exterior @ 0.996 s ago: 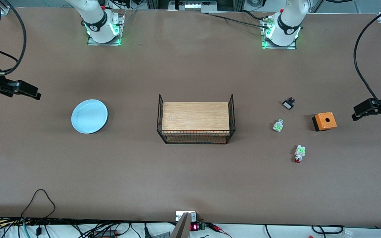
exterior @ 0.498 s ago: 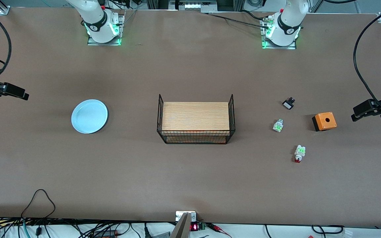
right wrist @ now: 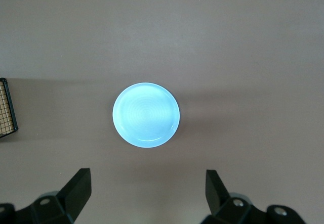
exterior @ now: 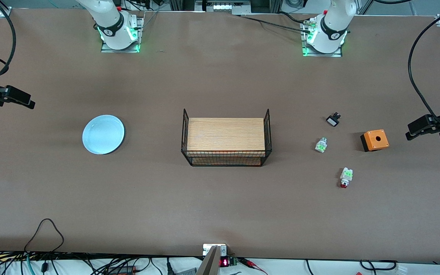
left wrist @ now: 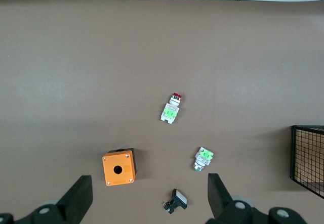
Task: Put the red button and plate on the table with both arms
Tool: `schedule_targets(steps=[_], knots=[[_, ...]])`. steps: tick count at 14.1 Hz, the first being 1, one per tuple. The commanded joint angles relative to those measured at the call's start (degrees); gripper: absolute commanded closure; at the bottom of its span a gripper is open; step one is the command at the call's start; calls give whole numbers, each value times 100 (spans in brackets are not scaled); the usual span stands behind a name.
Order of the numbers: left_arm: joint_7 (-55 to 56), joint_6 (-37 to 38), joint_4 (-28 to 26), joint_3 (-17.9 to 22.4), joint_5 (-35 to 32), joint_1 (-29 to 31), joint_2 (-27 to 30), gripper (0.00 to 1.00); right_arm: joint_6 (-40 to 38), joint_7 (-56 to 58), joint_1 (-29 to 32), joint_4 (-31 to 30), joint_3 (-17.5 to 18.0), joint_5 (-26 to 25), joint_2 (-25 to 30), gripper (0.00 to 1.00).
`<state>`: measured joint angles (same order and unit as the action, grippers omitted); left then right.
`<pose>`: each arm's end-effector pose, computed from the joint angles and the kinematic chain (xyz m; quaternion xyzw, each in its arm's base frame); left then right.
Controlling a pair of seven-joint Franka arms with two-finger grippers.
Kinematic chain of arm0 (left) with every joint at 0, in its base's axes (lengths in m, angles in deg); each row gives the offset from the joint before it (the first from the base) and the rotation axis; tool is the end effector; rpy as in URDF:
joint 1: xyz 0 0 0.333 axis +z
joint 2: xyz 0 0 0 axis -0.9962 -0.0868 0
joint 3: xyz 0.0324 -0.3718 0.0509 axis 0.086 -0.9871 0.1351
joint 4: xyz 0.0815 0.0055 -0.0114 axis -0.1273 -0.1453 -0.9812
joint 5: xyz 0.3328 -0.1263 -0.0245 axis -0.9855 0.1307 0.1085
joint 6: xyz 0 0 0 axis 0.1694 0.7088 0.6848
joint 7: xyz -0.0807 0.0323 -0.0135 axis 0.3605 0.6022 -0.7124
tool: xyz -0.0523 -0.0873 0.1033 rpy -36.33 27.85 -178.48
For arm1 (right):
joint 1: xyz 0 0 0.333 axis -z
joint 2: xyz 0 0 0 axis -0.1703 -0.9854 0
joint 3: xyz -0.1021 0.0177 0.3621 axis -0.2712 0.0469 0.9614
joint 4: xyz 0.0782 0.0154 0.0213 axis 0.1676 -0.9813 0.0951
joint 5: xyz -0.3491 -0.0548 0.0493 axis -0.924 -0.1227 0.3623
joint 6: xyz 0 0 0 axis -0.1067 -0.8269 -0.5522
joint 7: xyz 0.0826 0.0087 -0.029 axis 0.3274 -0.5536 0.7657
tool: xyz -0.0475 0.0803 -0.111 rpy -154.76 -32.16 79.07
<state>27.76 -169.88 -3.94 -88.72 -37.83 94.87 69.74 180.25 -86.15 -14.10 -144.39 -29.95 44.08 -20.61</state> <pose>0.6150 0.0433 0.6003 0.9986 0.0168 0.0503 0.0053 0.5452 -0.0431 0.6028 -0.9987 0.0436 0.0224 0.0109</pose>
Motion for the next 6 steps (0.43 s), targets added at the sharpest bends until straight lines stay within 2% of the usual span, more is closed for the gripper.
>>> schedule_targets(steps=[1,6], knots=[[-78,32,72,-13,-96,9,-7,0,-174,68,-19,42,42,-75,33,0],[-87,32,72,-13,-96,26,-7,0,-200,76,-45,86,33,-75,51,0]])
